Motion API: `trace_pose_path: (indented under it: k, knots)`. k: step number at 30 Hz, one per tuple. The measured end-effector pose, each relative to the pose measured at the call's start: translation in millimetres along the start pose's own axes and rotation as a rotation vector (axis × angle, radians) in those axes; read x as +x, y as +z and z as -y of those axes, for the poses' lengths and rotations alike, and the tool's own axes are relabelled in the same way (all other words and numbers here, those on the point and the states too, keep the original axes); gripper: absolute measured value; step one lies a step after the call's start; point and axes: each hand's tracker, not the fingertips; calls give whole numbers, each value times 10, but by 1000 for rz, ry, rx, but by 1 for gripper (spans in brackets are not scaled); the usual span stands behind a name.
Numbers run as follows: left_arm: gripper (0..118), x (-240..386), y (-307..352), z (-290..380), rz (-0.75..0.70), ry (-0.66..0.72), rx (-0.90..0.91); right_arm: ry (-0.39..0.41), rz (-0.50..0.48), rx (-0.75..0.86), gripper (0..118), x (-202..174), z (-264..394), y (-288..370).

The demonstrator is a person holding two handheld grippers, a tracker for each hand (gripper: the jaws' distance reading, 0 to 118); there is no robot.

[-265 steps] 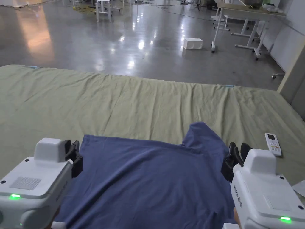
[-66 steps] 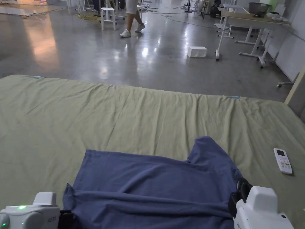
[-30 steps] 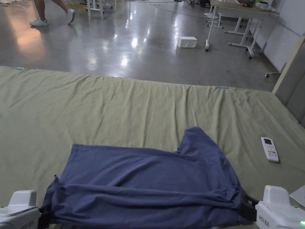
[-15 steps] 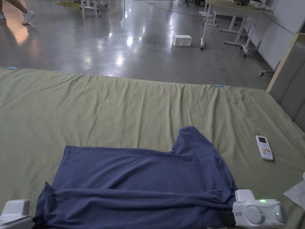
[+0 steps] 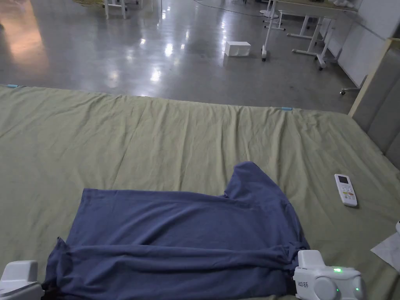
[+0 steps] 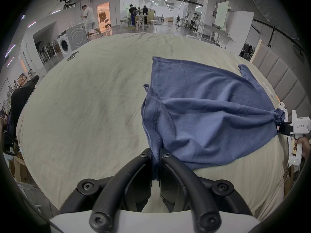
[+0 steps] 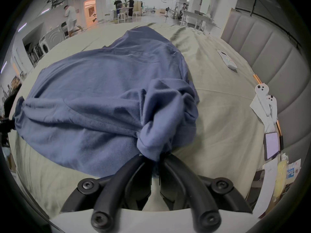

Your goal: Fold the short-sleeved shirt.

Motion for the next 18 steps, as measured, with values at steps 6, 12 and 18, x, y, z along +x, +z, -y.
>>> trace_pose_path:
  k: [6, 12, 18]
  knots:
    - [8, -17, 146, -131, 19, 5, 49, -19, -17, 36, 6, 129, -41, 247]
    - [8, -37, 415, -375, 59, -5, 115, -42, -43, 74, 6, 189, -204, 611]
    - [8, -120, 781, -637, 79, 3, 189, -6, -27, 103, 6, 169, -398, 1073]
